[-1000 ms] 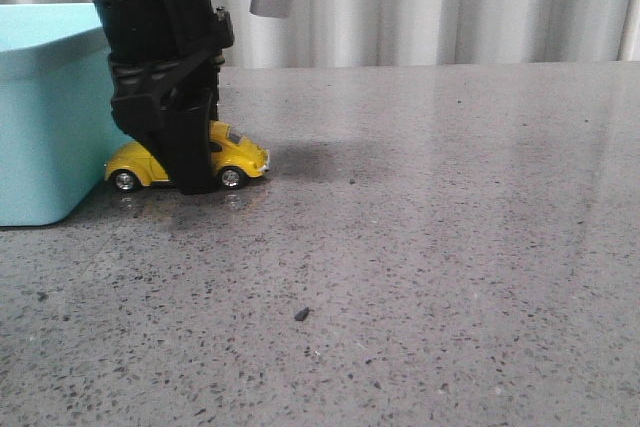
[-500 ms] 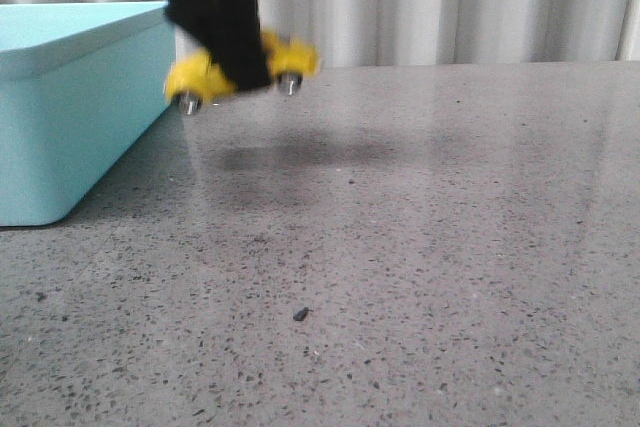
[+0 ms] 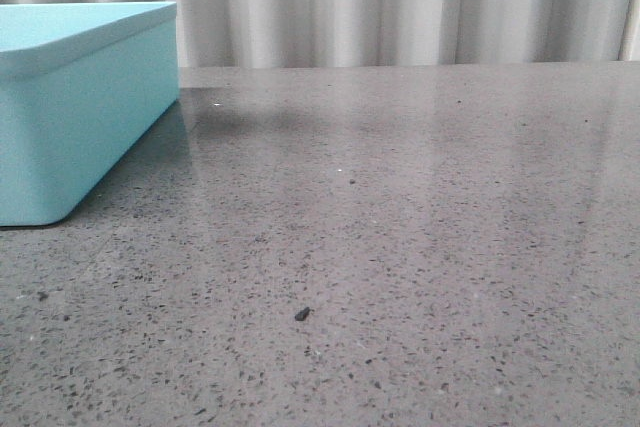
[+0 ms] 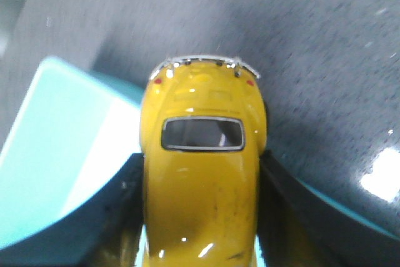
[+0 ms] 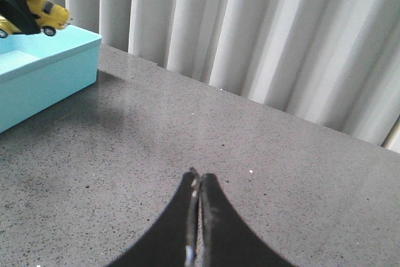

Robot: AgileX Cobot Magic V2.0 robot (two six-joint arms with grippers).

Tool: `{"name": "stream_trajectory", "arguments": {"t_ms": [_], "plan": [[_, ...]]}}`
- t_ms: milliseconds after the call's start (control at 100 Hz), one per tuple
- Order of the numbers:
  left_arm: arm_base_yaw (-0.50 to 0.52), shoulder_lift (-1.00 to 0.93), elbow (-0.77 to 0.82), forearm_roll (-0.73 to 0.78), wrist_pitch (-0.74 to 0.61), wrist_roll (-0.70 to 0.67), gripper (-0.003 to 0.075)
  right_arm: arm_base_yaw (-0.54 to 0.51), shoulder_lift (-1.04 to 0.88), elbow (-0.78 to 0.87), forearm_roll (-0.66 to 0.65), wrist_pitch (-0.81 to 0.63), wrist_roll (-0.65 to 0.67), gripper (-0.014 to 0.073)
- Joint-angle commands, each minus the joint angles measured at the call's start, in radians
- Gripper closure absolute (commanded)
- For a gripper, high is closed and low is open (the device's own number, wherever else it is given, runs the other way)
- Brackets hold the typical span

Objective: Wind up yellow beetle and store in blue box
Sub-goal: 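Lift the car with the left gripper over the blue box, then lower the car into the blue box and open the left gripper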

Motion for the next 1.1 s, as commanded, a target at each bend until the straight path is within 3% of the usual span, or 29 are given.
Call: {"name": "stream_trajectory", "arguments": {"t_ms": [0, 90, 340, 430, 770, 840, 1090], "plan": [[0.051, -0.052, -0.035, 0.001, 0.001, -0.063, 0.0681, 0.001, 0.010, -0.021, 0.005, -0.076, -0.008, 0.0635], [0.107, -0.052, -0.035, 0.001, 0.015, -0.074, 0.0681, 0.001, 0.010, -0.021, 0.005, -0.076, -0.008, 0.0635], [0.296, -0.026, -0.030, -0.018, 0.015, -0.353, 0.0678, 0.001, 0.010, -0.021, 0.005, -0.072, -0.008, 0.0635], [0.343, -0.016, 0.008, -0.081, 0.015, -0.377, 0.0678, 0.001, 0.010, -0.021, 0.005, -0.070, -0.008, 0.0635], [0.360, 0.005, 0.257, -0.103, -0.044, -0.377, 0.0664, 0.001, 0.010, -0.021, 0.005, -0.068, -0.008, 0.0635], [0.360, 0.005, 0.291, -0.107, -0.064, -0.378, 0.0619, 0.001, 0.010, -0.021, 0.005, -0.068, -0.008, 0.0635], [0.360, 0.005, 0.336, -0.105, -0.106, -0.378, 0.0337, 0.001, 0.010, -0.021, 0.005, -0.064, -0.008, 0.0635]]}}
